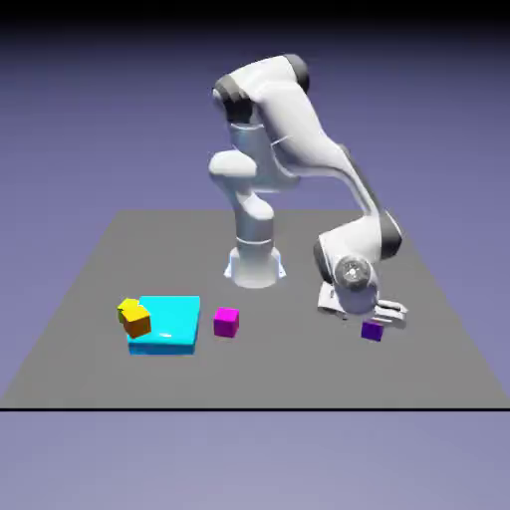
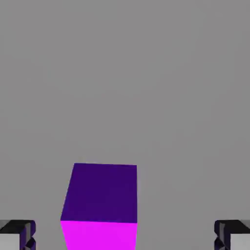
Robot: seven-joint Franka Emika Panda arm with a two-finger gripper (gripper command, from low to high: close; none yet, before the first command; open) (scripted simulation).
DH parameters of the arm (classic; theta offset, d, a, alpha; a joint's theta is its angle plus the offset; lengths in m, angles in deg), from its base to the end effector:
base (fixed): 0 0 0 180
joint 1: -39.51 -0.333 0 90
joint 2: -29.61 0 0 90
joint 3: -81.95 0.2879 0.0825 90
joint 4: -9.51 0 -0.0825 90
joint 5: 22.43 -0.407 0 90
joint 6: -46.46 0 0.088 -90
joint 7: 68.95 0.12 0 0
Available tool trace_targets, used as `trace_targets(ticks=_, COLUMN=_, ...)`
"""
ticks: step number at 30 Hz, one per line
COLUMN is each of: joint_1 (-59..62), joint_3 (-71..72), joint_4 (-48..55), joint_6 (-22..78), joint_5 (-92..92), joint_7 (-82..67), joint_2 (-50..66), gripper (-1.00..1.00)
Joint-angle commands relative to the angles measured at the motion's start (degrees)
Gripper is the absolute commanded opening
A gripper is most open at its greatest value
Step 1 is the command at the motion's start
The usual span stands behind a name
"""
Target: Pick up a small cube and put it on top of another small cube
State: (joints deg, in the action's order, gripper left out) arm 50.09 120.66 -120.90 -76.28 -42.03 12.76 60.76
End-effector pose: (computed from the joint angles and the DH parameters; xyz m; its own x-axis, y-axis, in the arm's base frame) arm 0.3724 0.2749 0.0938 0.1688 -0.8402 -0.5154 -0.7214 -0.4616 0.5163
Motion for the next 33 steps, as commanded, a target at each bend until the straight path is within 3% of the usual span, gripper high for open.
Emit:
trace_targets(ticks=1, joint_1=0.0, joint_3=0.0, joint_4=0.0, joint_6=0.0, joint_5=0.0, joint_7=0.0, joint_2=0.0, gripper=0.00)
trace_targets(ticks=5, joint_1=-4.0, joint_3=-1.7, joint_4=-2.3, joint_6=-9.6, joint_5=0.5, joint_7=-0.4, joint_2=6.9, gripper=0.00)
trace_targets(ticks=6, joint_1=-4.0, joint_3=-1.7, joint_4=-2.3, joint_6=-9.6, joint_5=0.5, joint_7=-0.4, joint_2=7.0, gripper=-1.00)
trace_targets(ticks=11, joint_1=0.0, joint_3=-0.3, joint_4=-0.1, joint_6=0.1, joint_5=0.0, joint_7=-0.1, joint_2=-0.1, gripper=-1.00)
trace_targets(ticks=33, joint_1=3.7, joint_3=-45.9, joint_4=-9.8, joint_6=15.9, joint_5=1.2, joint_7=-24.4, joint_2=-19.2, gripper=-1.00)
